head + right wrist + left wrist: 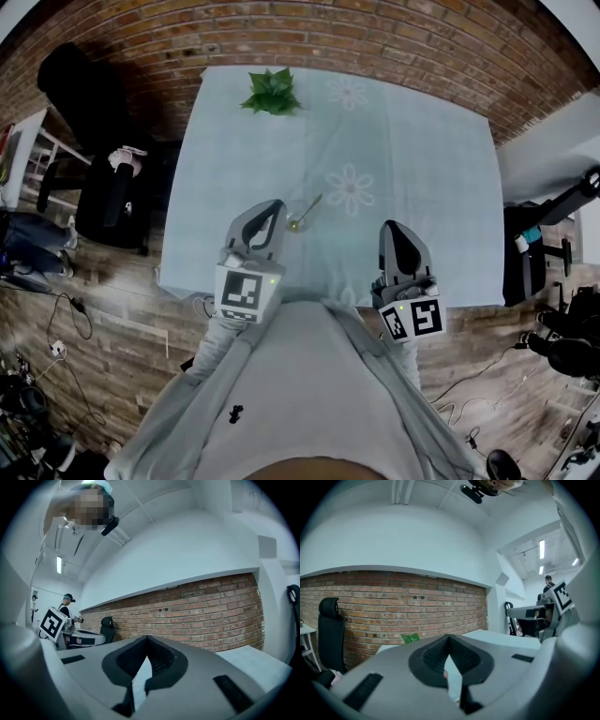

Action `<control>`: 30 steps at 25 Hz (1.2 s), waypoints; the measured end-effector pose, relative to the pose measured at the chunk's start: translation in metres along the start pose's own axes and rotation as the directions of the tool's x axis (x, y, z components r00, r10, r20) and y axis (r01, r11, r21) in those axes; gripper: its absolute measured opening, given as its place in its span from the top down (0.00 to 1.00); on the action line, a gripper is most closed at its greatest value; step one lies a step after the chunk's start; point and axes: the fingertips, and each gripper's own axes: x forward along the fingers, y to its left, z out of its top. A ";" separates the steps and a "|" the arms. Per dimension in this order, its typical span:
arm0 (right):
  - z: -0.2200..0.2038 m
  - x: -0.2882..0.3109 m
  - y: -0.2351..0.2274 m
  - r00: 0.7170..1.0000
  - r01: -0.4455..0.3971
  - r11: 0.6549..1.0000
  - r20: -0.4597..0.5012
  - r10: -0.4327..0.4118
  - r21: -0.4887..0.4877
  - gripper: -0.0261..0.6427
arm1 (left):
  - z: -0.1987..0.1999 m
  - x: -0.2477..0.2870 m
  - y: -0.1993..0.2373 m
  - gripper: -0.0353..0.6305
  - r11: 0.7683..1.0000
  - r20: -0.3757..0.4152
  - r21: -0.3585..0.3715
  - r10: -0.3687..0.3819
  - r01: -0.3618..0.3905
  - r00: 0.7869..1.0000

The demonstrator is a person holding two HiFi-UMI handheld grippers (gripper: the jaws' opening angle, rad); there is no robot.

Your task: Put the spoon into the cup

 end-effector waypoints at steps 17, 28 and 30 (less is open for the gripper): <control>-0.014 0.008 0.001 0.999 -0.004 1.000 -0.049 0.004 0.002 0.94 | -0.012 -0.002 0.008 0.92 1.000 -0.033 -0.013 0.005 -0.005 0.999; -0.017 0.007 0.002 0.998 0.000 1.000 -0.060 0.000 -0.002 0.94 | -0.016 -0.003 0.008 0.92 1.000 -0.043 -0.021 0.006 -0.007 0.999; -0.018 0.007 0.002 0.998 0.002 1.000 -0.063 -0.002 0.002 0.94 | -0.016 -0.003 0.008 0.92 1.000 -0.043 -0.021 0.009 -0.010 0.999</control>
